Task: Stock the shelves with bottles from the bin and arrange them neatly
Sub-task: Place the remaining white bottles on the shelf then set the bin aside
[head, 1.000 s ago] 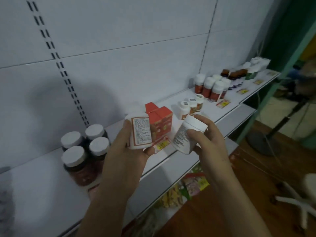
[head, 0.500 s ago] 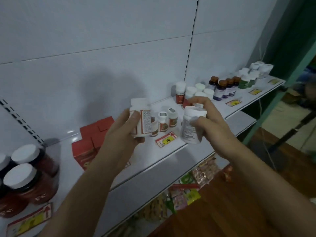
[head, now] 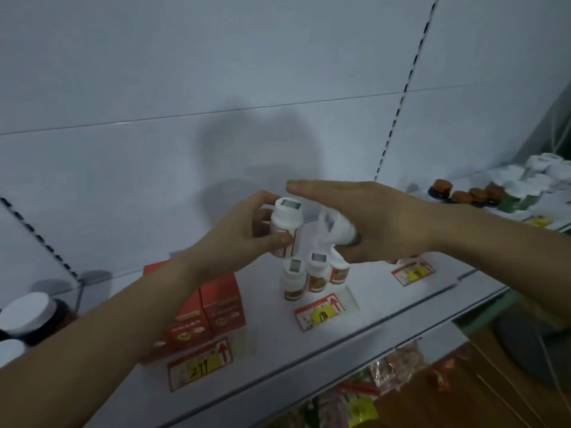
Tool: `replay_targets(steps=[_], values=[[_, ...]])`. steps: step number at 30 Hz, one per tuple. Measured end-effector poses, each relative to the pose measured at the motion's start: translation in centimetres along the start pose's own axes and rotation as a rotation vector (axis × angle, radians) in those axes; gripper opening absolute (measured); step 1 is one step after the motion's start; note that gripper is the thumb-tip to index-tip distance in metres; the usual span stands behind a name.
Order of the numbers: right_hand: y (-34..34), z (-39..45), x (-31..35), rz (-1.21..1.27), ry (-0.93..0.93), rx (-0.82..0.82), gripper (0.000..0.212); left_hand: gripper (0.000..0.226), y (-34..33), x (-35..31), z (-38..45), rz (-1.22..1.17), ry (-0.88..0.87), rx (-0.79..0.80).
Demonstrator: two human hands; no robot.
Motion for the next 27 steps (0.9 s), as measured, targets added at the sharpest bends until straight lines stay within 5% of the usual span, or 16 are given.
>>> replay_targets(steps=[17, 27], values=[[-5.5, 5.9, -6.3, -0.103, 0.227, 0.305, 0.1, 0.042, -0.3, 6.2, 4.6, 0.337, 0.165, 0.021], [-8.1, 7.0, -7.1, 0.081, 0.311, 0.39, 0.099, 0.044, -1.1, 8.1, 4.5, 0.472, 0.303, 0.106]])
Point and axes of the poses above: each hand's wrist, its own z-axis towards the middle knuckle, its own y-axis out of the back of the hand, x = y × z, the point moved 3 cm from there along z, towards the middle knuckle, and after that the axes turned 3 degrees about x, right-handed, at the moved point
